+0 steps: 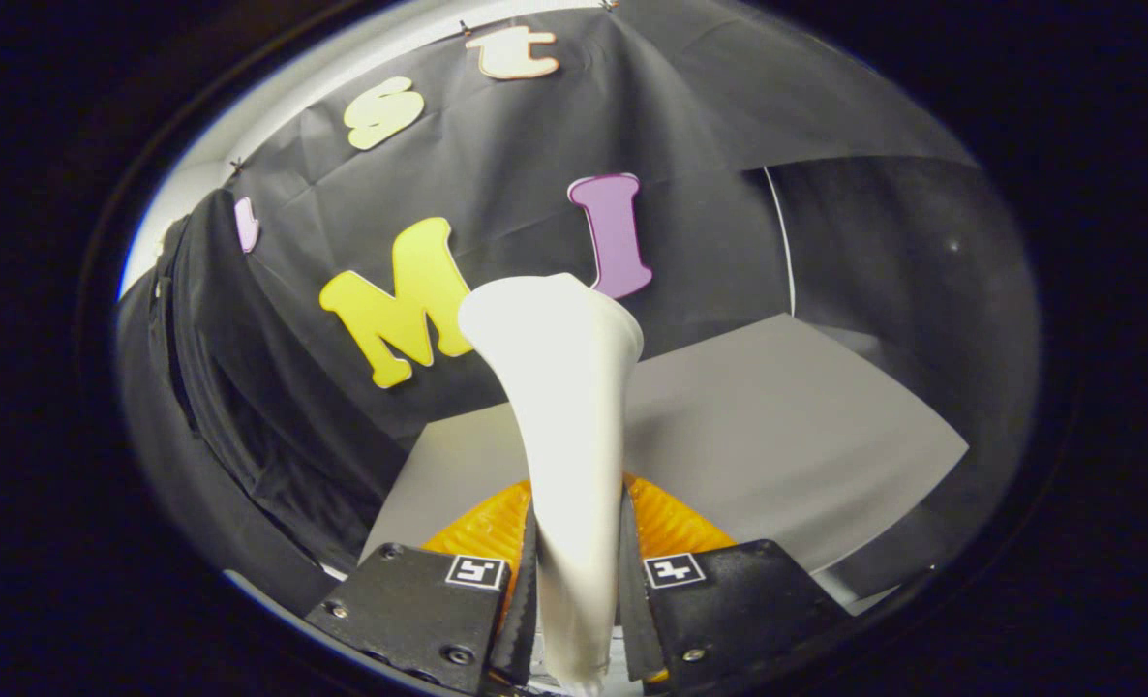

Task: Iron the clothes twice with a garment steamer, once on the left side and once on the right side.

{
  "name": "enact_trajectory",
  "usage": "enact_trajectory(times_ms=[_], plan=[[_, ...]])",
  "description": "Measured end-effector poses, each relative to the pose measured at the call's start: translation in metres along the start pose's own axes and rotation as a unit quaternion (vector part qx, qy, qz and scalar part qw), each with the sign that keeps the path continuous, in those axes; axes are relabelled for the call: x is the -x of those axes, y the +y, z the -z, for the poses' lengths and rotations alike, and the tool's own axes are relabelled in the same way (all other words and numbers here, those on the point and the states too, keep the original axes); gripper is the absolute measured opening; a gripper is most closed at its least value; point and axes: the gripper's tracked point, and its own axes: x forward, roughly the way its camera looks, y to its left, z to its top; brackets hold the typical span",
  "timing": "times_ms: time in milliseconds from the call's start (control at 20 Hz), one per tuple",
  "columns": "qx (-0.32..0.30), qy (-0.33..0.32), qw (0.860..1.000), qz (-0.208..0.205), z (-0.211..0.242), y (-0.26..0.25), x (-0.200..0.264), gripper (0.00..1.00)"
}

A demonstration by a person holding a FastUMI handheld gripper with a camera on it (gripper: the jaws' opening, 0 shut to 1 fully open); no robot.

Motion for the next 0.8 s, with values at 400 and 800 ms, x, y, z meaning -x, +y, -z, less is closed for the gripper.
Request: enact_trajectory(times_ms=[400, 800], plan=[[0.059, -0.087, 0.994, -0.002, -0.033, 0.085, 0.090, 0.39], [0.126, -0.142, 0.982, -0.016, -0.056, 0.216, 0.123, 0.39]])
